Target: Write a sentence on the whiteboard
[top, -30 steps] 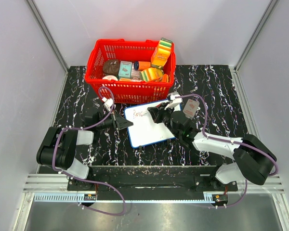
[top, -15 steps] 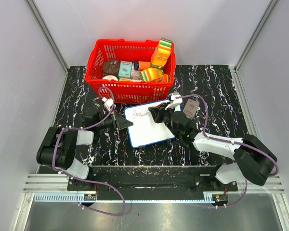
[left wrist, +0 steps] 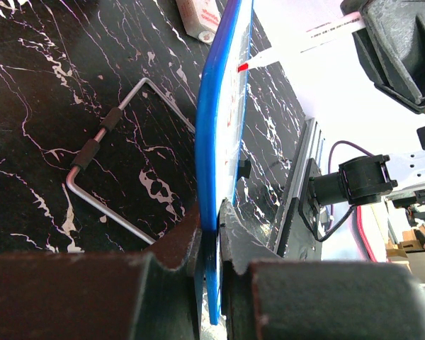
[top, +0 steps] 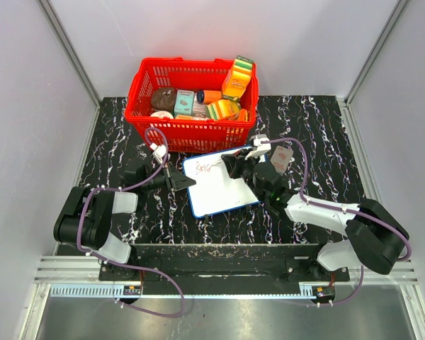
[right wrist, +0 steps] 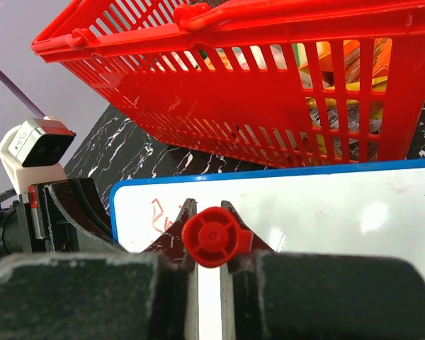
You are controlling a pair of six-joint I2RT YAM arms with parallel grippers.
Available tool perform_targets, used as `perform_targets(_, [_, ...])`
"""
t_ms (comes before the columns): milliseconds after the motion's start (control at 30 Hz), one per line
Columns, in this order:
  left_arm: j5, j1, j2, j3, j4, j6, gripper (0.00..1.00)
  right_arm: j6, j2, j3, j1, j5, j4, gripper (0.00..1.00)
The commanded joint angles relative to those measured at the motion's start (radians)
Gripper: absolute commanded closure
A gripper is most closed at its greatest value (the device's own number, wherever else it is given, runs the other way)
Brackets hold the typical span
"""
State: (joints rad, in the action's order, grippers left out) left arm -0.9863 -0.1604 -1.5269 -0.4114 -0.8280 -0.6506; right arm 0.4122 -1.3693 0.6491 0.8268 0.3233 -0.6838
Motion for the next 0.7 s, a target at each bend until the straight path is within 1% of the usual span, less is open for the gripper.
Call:
perform_targets(0, [0.057, -0.013, 0.001, -0.018, 0.02, 0.101, 1.0, -0.018, 0.004, 0.05, -0.014, 0.013, -0.022, 1.0])
perform_targets(400, [0.058, -0.013, 0.001, -0.018, 0.024, 0.103, 1.0, 0.004, 0.004, 0.024, -0.014, -0.044, 0.01, 1.0])
perform_targets(667, [0.058, -0.014, 0.002, -0.02, 0.024, 0.106, 1.0, 0.023, 0.01, -0.014, -0.014, -0.043, 0.024, 1.0])
